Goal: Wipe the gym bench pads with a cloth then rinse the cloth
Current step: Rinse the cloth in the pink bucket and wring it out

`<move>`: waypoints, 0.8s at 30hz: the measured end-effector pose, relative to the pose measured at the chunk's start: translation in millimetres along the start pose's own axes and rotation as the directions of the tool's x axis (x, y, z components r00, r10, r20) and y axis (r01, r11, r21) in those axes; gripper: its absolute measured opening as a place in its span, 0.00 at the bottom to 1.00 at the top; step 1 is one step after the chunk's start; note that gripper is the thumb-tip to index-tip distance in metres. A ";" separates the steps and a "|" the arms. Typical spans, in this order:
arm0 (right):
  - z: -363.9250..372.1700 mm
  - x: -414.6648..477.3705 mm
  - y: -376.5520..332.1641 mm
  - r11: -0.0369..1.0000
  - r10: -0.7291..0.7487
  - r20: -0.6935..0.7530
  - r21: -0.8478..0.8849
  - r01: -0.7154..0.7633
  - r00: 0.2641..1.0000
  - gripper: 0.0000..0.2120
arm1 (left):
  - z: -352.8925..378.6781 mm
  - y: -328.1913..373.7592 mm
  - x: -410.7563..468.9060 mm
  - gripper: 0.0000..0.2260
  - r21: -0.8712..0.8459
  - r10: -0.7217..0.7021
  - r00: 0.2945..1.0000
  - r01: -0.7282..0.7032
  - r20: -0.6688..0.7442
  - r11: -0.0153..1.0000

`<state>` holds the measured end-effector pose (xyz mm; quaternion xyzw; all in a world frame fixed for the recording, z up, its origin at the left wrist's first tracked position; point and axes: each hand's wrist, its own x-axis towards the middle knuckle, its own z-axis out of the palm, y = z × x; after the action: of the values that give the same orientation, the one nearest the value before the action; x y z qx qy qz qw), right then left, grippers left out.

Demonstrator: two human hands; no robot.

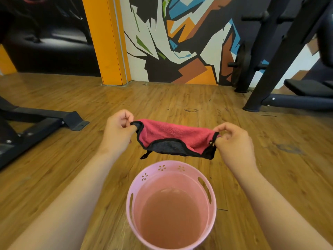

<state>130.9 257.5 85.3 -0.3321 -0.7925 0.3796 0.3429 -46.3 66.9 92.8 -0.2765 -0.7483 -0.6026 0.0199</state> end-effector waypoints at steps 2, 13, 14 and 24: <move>0.1 -1.0 -2.8 0.998 0.050 0.034 0.038 -0.051 0.998 0.10 | 2.0 0.4 -1.7 0.12 0.013 -0.034 0.999 0.033 0.020 0.999; -5.6 -1.8 -11.7 0.905 0.140 0.240 0.363 -0.223 0.961 0.15 | 5.4 10.5 -6.1 0.15 -0.311 -0.143 0.989 0.144 0.024 0.939; -5.3 -1.8 -10.9 0.911 0.131 0.246 0.351 -0.214 0.960 0.15 | 4.5 12.0 -5.2 0.16 -0.363 -0.175 0.984 0.175 0.033 0.915; -2.7 -0.9 -7.9 0.758 0.105 0.309 0.590 -0.277 0.945 0.16 | -3.8 13.7 -4.1 0.14 -0.453 -0.267 0.963 0.251 0.029 0.856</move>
<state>131.4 253.9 92.8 -0.2271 -0.6200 0.6940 0.2871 -38.0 63.5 104.6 -0.1597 -0.6174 -0.7620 -0.1129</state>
